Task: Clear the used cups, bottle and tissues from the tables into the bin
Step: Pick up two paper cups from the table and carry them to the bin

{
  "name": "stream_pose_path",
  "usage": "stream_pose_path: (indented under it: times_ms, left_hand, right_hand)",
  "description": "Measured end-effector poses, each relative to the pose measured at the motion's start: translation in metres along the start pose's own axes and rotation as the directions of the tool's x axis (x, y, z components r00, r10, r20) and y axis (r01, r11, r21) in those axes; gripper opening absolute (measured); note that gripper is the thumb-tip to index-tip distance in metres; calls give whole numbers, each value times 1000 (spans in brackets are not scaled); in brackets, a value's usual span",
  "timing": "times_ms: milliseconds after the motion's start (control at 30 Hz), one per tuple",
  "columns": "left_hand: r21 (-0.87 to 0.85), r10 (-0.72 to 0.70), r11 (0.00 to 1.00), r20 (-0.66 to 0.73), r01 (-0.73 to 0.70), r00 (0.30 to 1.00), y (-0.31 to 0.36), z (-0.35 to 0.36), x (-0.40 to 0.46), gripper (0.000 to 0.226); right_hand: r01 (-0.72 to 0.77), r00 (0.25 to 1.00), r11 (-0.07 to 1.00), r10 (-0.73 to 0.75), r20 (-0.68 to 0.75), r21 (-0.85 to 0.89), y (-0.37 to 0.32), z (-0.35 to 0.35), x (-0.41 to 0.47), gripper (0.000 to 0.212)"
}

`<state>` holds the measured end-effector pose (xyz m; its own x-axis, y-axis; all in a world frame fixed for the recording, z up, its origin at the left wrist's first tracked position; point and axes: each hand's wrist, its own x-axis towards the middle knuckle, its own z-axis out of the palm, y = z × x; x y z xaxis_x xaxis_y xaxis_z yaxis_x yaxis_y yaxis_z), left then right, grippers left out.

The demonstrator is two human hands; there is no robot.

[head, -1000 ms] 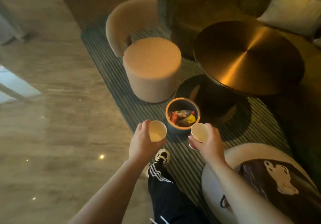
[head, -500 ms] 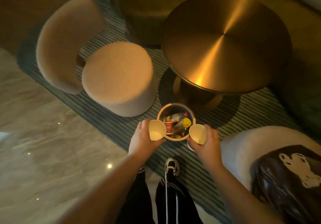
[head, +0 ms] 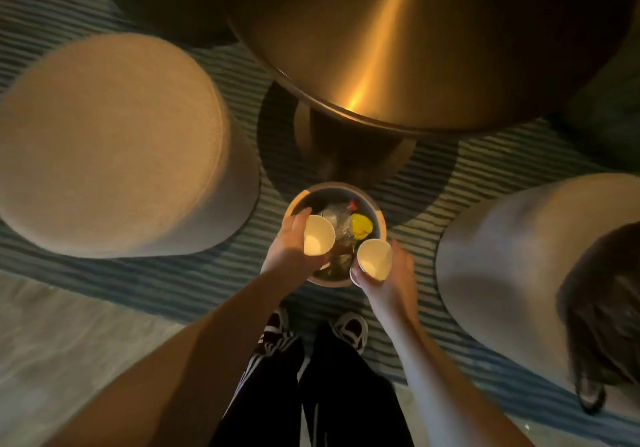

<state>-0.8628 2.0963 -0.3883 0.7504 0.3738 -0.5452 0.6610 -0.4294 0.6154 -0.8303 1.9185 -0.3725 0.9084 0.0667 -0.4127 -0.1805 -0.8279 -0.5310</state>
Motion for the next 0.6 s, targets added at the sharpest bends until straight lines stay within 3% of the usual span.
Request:
stream_pose_path:
  times_ms: [167, 267, 400, 600]
  left_hand:
    - [4, 27, 1000, 9, -27, 1000, -34, 25, 42, 114]
    - [28, 81, 996, -5, -80, 997, -40, 20, 43, 107]
    - [111, 143, 983, 5, -143, 990, -22, -8, 13, 84]
    - [270, 355, 891, 82, -364, 931, 59, -72, -67, 61]
  right_hand:
    - [-33, 999, 998, 32, 17, 50, 28, 58, 34, 96]
    - [-5, 998, 997, 0, 57, 80, 36, 62, 39, 103]
    - [-83, 996, 997, 83, 20, 4, 27, 31, 15, 103]
    - [-142, 989, 982, 146, -18, 124, -8, -76, -65, 80]
